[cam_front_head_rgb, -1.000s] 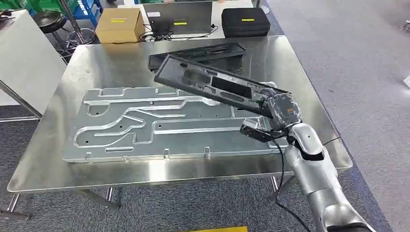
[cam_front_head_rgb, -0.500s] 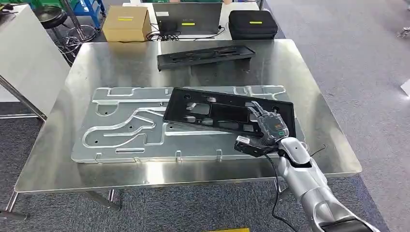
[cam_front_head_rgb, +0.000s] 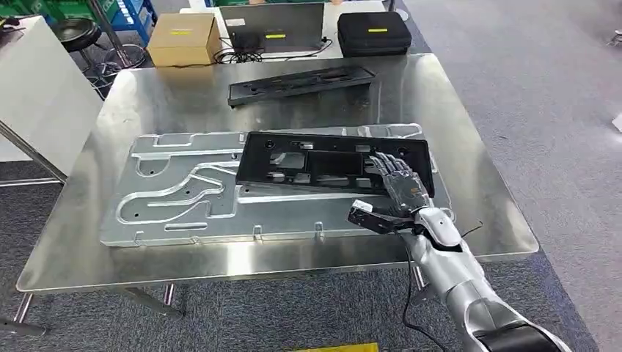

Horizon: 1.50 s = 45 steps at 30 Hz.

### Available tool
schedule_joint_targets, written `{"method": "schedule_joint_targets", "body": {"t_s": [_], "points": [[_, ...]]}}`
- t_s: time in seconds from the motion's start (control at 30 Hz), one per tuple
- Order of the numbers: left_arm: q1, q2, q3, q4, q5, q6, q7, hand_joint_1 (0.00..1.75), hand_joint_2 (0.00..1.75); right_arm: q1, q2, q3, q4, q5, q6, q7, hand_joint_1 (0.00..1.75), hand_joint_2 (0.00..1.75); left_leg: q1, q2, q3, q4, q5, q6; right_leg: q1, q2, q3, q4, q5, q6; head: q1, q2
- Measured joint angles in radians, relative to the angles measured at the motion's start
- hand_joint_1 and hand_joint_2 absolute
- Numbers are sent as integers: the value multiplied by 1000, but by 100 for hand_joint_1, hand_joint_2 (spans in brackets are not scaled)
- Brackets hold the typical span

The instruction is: Take the parts from the cabinet and place them on the table.

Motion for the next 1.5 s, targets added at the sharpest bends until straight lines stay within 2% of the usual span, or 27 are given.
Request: {"method": "schedule_joint_targets", "body": {"t_s": [0.03, 0.07, 0.2, 0.23, 0.27, 0.33, 0.4, 0.47, 0.53, 0.57, 0.6, 0.73, 0.77, 0.8, 0.87, 0.9, 0.97, 1.03, 1.07, 1.1, 1.13, 1.23, 1.27, 1.33, 1.4, 1.43, 1.5], "points": [[-1, 2, 0, 0, -4, -4, 0, 0, 0, 4, 0, -6, -7, -6, -1, 6, 0, 0, 2, 0, 54, -93, 34, 1, -2, 2, -4, 4, 3, 4, 0, 0], [-3, 2, 0, 0, -8, -8, 0, 0, 0, 12, 0, -18, -22, -14, -1, 8, 0, 0, 2, 0, 83, -154, 25, 3, 1, 2, -10, 7, 6, 10, 0, 0], [-1, 2, -1, 0, -21, -21, 4, 0, 0, 64, 2, -70, -113, -50, -1, 18, 0, 0, -11, 1, 73, -157, 45, 30, 4, 7, -15, -6, 33, 42, 0, 0], [1, 2, -1, 0, -25, -23, 6, 0, 0, 82, 5, -85, -141, -56, 0, 18, 0, 0, 0, 7, 61, -169, 59, 41, 1, 8, -19, -5, 34, 47, 0, 0], [-1, 2, -2, 0, -26, -24, 6, 0, 0, 99, 13, -103, -168, -62, 1, 20, 0, 0, -1, 16, 58, -170, 70, 50, 1, 3, -31, 18, -6, 50, 0, 0], [0, 2, -2, 0, -29, -24, 7, 0, 0, 128, 34, -150, -235, -68, 8, 25, 0, 0, -5, 20, 34, -170, 86, 59, 3, 0, -81, 157, -130, 53, 0, 0], [0, 1, -3, 0, -35, -27, 8, 0, 0, 170, 61, -200, -321, -71, 26, 27, 0, 0, -13, 28, 11, -168, 101, 62, 6, 0, -113, 295, -194, 55, 0, 0], [1, 1, -3, 0, -36, -29, 10, 0, 0, 216, 85, -247, -402, -81, 34, 26, 0, 0, -17, 31, -9, -166, 114, 61, 11, 0, -68, 272, -154, 47, 0, 0], [0, 0, -4, 0, -36, -30, 14, 0, 0, 256, 108, -294, -498, -94, 42, 13, 0, 0, -22, 31, -26, -164, 127, 58, 18, 0, 48, 116, -102, 31, 0, 0], [-2, -1, -4, 0, -37, -31, 17, 0, 0, 272, 119, -316, -541, -97, 44, 8, 0, 0, -23, 31, -29, -163, 132, 56, 23, 3, 111, 32, -107, 20, 0, 0], [-2, -4, -4, 0, -37, -32, 18, 0, 0, 289, 134, -343, -589, -100, 45, 1, 0, 0, -29, 30, -34, -161, 139, 49, 30, 2, 135, -23, -123, 10, 0, 0], [-3, -5, -4, 0, -32, -31, 20, 0, 0, 387, 158, -409, -725, -120, 41, -34, 0, 0, -23, 25, -30, -176, 166, 27, 28, -3, 128, -36, -90, -12, 1, 0], [-3, -5, -4, 1, -29, -29, 20, 0, 0, 416, 158, -418, -759, -133, 36, -47, 0, 0, -21, 21, -35, -160, 137, 22, 24, -11, 127, -41, -78, -16, 0, 0], [-2, -5, -3, 1, -27, -28, 21, 0, 0, 450, 158, -426, -787, -142, 32, -57, 0, 0, -19, 15, -51, -112, 73, 18, 21, -11, 116, -42, -68, -25, 0, 0], [-1, -5, -3, 1, -25, -28, 26, 0, 0, 521, 156, -442, -836, -154, 16, -71, 0, 0, -10, 12, -85, 40, -42, 11, 22, -16, 92, -41, -50, -27, 0, 0], [-1, -6, -3, 1, -24, -27, 29, 0, 0, 549, 156, -445, -850, -158, 8, -77, 0, 0, -7, 12, -96, 110, -73, 6, 21, -17, 77, -39, -40, -27, 0, 0], [-2, -6, -2, 1, -21, -23, 35, 0, 0, 598, 156, -446, -862, -171, -1, -82, 0, 0, -4, 12, -66, 136, -37, 1, 21, -18, 46, -33, -21, -22, 0, 0], [-5, -6, -2, 0, -19, -19, 36, 0, 0, 632, 156, -449, -862, -204, 0, -97, 0, 0, -3, 12, 27, 22, 35, 3, 20, -18, 17, -23, -6, -16, 0, 0], [-8, -5, -2, 0, -18, -16, 37, 0, 0, 645, 157, -451, -857, -233, 5, -103, 0, 0, -3, 13, 99, -75, 40, 8, 20, -19, 6, -16, 2, -11, 0, 0], [-12, -5, -2, 0, -18, -15, 38, 0, 0, 655, 157, -455, -850, -257, 7, -114, 0, 0, -9, 13, 164, -171, 1, 12, 26, -19, -3, -10, 8, -5, 0, 0], [-14, -5, -2, 0, -18, -13, 38, 0, 0, 661, 157, -463, -839, -277, 12, -125, 0, 0, -10, 11, 175, -206, -12, 17, 25, -23, -4, -7, 14, 2, 0, 0], [-11, -6, -1, 0, -18, -6, 38, 0, 0, 675, 159, -505, -773, -402, 80, -178, 0, 0, -15, 7, 155, -203, 12, 38, 22, -30, -3, -17, 44, 23, 1, 0], [-11, -6, -1, 1, -18, -4, 39, 0, 0, 677, 161, -529, -736, -457, 122, -199, 0, 0, -10, 12, 145, -208, 28, 47, 16, -25, -13, -7, 27, 28, 0, 0], [-12, -5, 0, 0, -19, 2, 45, 0, 0, 667, 169, -584, -629, -542, 188, -237, 0, 0, -11, 10, 109, -209, 56, 59, 14, -18, -43, 82, -107, 39, 0, 0], [-12, -5, 0, 0, -24, 4, 48, 0, 0, 642, 173, -636, -500, -594, 249, -243, 0, 0, -15, 10, 79, -207, 81, 61, 10, -17, -70, 223, -199, 47, 0, 0], [-12, -5, 0, 1, -26, 5, 51, 0, 0, 627, 176, -662, -444, -612, 269, -248, 0, 0, -16, 10, 60, -204, 94, 60, 10, -17, -73, 276, -199, 49, 0, 0], [-11, -5, 0, 0, -33, 5, 55, 0, 0, 585, 182, -720, -270, -648, 306, -265, 0, 0, -16, 10, 21, -194, 115, 55, 10, -17, -29, 268, -120, 48, 0, 0]]}}
